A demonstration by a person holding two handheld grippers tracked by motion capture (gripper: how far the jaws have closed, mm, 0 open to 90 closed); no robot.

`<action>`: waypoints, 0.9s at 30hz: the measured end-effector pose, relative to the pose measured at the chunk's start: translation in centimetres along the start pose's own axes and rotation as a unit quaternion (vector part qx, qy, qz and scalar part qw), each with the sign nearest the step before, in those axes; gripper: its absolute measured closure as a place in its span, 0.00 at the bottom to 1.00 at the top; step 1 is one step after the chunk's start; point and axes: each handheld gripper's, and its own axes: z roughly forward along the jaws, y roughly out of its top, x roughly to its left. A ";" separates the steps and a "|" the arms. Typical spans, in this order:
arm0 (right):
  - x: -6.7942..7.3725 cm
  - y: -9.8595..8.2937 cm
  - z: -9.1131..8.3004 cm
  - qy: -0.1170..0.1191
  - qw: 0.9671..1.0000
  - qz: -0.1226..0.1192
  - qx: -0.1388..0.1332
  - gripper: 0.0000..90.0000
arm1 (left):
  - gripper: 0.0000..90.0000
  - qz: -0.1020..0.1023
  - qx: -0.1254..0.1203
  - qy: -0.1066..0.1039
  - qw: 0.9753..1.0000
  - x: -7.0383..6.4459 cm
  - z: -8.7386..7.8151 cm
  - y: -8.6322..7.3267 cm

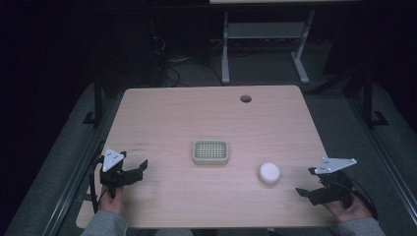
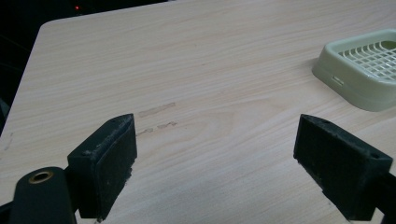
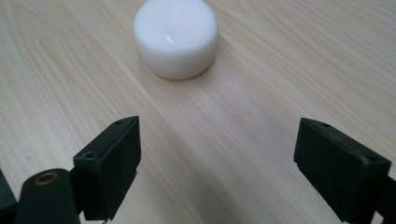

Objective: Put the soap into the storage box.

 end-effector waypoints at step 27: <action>1.5 9.4 4.3 0.044 0.989 -0.080 0.117 0.16 | 0.14 0.002 -0.006 0.002 1.000 0.1 -0.3 0.1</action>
